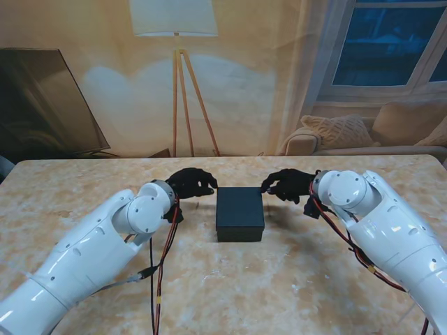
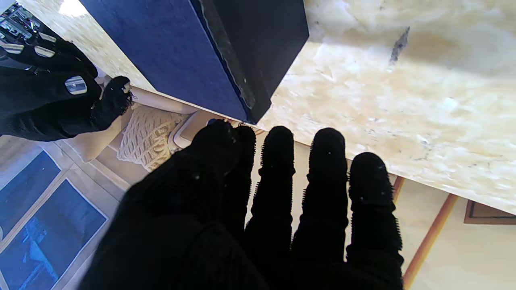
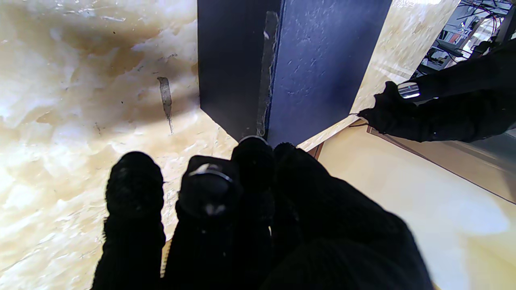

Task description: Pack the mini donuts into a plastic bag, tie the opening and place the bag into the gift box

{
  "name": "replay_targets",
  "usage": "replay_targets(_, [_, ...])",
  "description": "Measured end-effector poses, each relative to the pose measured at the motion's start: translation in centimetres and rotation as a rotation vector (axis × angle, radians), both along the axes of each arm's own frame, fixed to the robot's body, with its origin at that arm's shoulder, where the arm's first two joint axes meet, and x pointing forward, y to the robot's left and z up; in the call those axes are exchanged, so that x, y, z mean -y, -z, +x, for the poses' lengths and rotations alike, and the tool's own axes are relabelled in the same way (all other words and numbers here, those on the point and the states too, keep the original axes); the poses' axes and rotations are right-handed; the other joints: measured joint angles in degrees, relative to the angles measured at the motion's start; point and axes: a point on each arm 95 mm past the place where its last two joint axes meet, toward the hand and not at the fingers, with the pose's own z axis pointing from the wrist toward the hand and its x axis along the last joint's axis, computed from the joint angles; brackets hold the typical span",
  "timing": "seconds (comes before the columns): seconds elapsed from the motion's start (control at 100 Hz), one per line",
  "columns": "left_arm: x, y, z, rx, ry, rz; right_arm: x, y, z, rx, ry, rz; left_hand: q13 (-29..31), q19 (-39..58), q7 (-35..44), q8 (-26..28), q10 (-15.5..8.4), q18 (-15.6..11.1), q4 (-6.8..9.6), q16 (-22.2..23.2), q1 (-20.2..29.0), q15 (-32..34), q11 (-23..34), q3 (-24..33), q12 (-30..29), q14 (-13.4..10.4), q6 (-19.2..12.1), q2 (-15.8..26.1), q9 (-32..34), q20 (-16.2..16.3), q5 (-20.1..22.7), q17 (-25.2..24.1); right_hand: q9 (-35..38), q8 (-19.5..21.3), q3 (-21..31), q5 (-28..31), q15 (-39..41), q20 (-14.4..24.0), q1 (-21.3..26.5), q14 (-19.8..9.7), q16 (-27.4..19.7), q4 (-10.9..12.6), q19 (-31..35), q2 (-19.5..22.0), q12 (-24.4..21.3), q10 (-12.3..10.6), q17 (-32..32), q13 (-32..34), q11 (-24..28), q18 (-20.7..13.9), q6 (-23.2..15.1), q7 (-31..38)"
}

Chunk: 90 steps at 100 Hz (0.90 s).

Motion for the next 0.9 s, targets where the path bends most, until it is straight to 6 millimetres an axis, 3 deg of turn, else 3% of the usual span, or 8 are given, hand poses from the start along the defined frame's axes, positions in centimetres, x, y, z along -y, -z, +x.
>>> replay_targets(0.9, [1.1, 1.2, 0.2, -0.084, 0.000, 0.001, -0.6, 1.1, 0.3, -0.057, 0.006, -0.012, 0.02, 0.00, 0.00, -1.55, -0.17, -0.01, 0.00, 0.61, -2.27, 0.01, -0.01, 0.10, 0.03, -0.01, 0.20, 0.00, 0.00, -0.01, -1.40, 0.00, 0.00, -0.46, 0.00, -0.01, 0.00, -0.01, 0.00, 0.00, 0.00, 0.00, 0.00, 0.01, 0.00, -0.01, 0.00, 0.00, 0.00, 0.00, 1.01, 0.17])
